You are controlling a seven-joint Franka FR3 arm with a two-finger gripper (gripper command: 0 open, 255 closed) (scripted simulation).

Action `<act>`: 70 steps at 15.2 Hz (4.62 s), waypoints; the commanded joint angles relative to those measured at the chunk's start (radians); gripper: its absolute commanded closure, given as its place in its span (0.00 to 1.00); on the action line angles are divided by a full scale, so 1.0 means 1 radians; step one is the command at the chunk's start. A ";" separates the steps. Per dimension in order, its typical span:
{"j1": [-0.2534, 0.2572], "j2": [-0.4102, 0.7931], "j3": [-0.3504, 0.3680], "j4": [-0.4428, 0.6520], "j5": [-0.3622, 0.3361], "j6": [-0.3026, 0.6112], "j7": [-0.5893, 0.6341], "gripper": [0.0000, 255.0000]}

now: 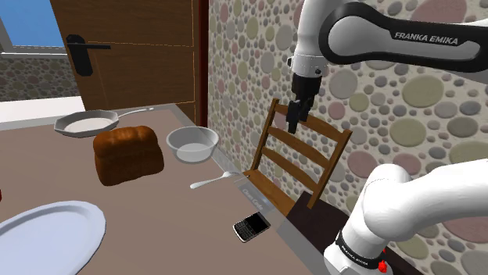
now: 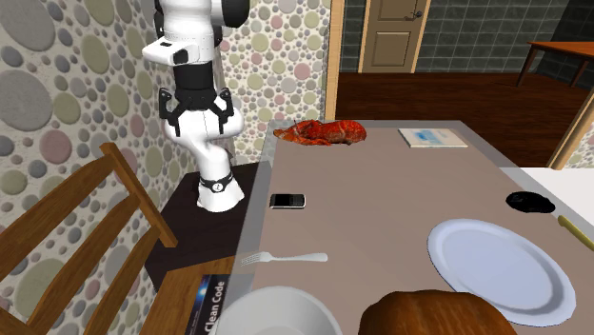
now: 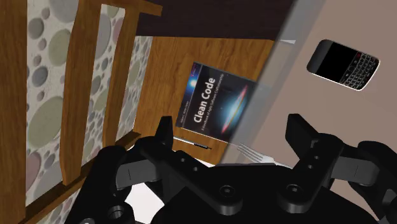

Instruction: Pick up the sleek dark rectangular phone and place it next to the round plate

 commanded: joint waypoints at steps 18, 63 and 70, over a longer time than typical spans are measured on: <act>0.389 0.117 0.023 -0.361 0.058 0.549 -0.571 0.00; 0.553 0.142 0.024 -0.436 0.087 0.671 -0.799 1.00; 0.543 0.214 0.018 -0.331 0.078 0.637 -0.807 1.00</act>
